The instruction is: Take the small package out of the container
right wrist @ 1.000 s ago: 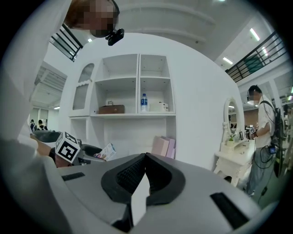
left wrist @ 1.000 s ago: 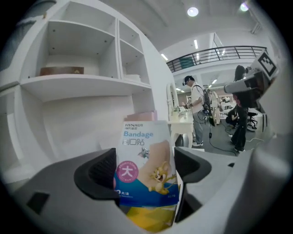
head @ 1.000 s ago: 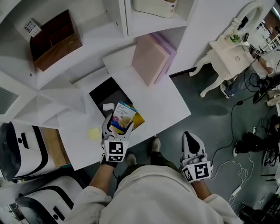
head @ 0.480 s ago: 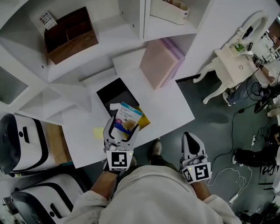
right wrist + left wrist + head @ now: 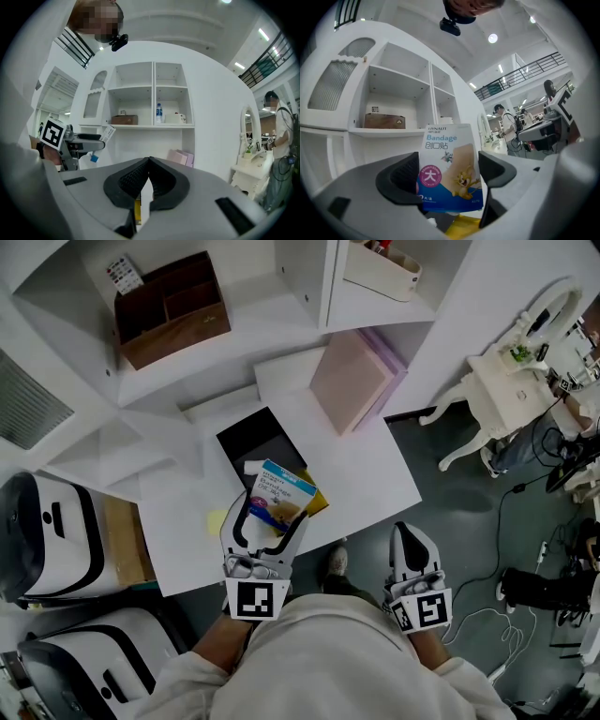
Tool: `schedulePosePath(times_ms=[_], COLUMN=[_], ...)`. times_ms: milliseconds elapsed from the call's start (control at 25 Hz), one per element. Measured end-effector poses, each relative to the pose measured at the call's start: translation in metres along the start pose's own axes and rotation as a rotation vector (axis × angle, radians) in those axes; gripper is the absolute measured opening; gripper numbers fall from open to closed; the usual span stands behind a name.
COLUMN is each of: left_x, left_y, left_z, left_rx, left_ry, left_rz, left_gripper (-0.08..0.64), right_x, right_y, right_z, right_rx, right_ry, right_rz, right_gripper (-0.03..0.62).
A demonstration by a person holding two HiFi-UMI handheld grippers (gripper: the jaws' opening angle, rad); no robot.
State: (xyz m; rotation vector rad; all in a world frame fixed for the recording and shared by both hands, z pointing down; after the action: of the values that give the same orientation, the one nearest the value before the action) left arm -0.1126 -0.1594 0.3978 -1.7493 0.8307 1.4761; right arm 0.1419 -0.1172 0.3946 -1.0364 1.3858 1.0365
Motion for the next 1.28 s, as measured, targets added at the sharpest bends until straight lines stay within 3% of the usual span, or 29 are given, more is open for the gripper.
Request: schedulePosePath(times_ms=[1280], left_x=[0.01], left_y=[0.004], left_z=[0.009], left_rx=[0.015], left_ry=[0.005], left_rz=[-0.011], left_gripper=[0.399], right_x=[0.005], right_y=[0.006], right_z=[-0.004], right_rx=[0.022], right_ry=[-0.024], right_rz=[0.026], right_gripper=[0.025])
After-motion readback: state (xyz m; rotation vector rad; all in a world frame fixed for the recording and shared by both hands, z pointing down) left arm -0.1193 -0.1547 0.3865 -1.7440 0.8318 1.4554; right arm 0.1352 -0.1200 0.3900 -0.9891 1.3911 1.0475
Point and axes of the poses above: the fingertips, and each gripper's own axes: z backward along the fingers, y to its left, x out of its top, the point moved 6 cm from there along z, backward along the fingers, and after that the axes turned 9 degrees about -x, right-handed, at the moved point
